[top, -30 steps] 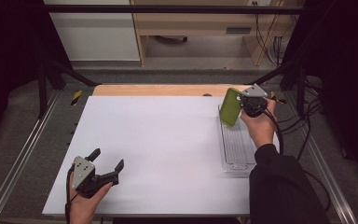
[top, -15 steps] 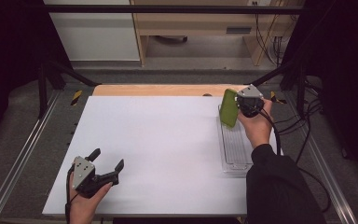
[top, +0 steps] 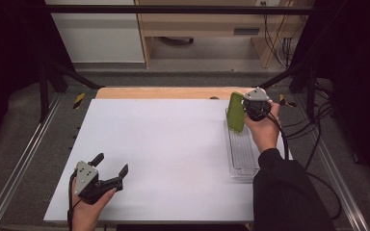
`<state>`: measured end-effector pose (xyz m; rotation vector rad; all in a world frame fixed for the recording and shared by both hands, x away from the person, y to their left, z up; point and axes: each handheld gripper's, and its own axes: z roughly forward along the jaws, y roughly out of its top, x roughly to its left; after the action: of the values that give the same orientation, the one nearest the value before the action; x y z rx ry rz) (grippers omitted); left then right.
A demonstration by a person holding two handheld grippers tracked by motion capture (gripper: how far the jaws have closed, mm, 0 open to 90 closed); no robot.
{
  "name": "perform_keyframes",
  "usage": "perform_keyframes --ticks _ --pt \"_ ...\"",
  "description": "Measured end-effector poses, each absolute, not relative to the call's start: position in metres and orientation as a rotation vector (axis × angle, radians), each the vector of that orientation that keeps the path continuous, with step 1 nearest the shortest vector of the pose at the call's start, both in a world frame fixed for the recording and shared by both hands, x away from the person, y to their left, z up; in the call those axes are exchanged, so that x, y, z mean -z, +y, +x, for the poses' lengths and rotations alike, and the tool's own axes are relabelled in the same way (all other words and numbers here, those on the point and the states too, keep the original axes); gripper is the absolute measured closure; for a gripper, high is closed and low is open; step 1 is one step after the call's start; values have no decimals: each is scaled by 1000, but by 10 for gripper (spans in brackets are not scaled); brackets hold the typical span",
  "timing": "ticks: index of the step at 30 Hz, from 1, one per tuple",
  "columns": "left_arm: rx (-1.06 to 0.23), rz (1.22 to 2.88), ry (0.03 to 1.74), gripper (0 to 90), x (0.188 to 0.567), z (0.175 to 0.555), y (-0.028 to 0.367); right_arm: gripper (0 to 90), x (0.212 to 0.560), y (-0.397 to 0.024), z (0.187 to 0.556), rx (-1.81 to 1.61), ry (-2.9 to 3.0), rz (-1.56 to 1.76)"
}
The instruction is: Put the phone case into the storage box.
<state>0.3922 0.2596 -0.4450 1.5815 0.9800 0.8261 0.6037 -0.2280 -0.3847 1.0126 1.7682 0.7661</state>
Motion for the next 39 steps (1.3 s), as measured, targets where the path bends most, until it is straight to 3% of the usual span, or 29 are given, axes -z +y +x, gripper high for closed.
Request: perform_keyframes --ticks 24,39 --pt "-824 1586 977 68 445 392 259 667 388 -223 611 -853 1727 1089" --pt "-822 1586 978 68 445 393 259 548 393 -227 620 -955 1708 1162"
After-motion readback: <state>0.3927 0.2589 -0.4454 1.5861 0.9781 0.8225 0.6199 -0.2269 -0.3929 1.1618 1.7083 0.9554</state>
